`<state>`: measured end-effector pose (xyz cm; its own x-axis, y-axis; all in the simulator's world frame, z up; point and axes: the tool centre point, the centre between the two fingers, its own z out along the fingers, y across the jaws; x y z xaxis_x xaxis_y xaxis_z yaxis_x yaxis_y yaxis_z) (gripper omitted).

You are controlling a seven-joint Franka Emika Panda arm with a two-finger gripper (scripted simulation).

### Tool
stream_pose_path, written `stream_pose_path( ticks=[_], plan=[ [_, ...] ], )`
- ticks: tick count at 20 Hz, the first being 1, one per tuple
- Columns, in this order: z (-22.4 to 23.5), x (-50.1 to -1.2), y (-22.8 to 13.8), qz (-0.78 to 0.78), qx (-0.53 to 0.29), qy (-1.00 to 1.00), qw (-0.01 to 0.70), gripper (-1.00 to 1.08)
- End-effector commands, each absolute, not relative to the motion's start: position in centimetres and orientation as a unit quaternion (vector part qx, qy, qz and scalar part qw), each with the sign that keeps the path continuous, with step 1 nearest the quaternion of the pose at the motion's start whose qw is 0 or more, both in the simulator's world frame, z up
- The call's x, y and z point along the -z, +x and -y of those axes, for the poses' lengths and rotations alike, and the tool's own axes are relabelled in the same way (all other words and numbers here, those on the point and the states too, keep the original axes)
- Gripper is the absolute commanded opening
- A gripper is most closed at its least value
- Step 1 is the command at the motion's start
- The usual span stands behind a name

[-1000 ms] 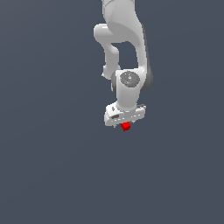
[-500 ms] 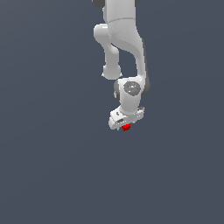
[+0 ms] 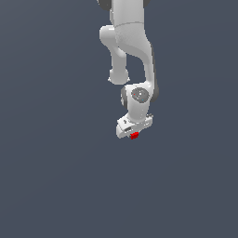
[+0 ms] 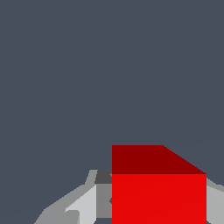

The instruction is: Pick up the red cube and move it to a goal position.

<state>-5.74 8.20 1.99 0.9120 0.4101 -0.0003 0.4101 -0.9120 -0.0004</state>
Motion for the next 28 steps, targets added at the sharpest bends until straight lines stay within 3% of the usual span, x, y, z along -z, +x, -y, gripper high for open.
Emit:
stream_pose_path(
  ticks=[1, 14, 28],
  plan=[
    [-8.2, -2.0, -5.7, 0.21, 0.0, -0.978, 0.0, -1.0],
    [-7.0, -2.7, -5.6, 0.21, 0.0, -0.978, 0.0, -1.0],
    [2.3, -8.2, -4.4, 0.21, 0.0, -0.978, 0.0, -1.0]
  ],
)
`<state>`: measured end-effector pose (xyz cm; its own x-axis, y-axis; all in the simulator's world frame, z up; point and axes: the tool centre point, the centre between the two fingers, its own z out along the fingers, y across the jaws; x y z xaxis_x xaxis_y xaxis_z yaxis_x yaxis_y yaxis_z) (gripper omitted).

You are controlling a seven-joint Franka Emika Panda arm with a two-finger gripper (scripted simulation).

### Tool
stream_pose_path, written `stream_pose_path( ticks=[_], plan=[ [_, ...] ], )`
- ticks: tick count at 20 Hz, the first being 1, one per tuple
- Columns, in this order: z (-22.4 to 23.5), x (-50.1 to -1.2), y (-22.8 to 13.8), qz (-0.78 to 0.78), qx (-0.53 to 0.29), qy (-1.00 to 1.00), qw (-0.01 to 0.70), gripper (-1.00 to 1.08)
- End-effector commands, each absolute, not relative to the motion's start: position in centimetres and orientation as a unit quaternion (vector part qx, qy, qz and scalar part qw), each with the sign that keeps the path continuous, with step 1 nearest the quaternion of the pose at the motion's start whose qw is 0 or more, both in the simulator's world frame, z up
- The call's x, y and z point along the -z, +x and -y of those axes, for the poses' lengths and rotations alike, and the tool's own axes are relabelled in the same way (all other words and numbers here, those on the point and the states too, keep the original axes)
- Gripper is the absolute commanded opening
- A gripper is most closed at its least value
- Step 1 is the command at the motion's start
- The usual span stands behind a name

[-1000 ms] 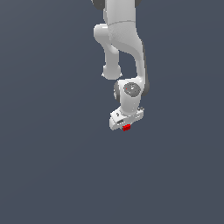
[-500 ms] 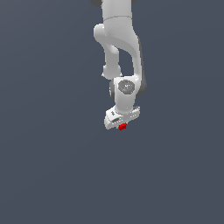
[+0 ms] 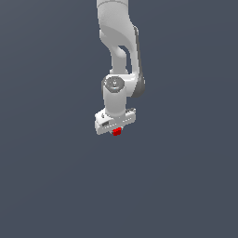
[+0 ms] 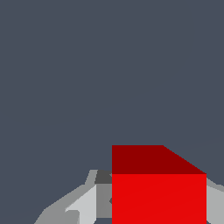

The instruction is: Pick up the red cube and move it to a goal position.

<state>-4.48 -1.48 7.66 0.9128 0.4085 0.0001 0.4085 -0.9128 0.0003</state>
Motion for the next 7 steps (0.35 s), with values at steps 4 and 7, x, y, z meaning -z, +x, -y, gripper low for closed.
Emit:
stream_pose_path(
  ticks=[4, 7],
  plan=[
    [3.6, -9.0, -4.1, -0.21, 0.0, 0.978, 0.0, -1.0],
    [3.9, -9.2, -4.0, -0.21, 0.0, 0.978, 0.0, -1.0]
  ],
)
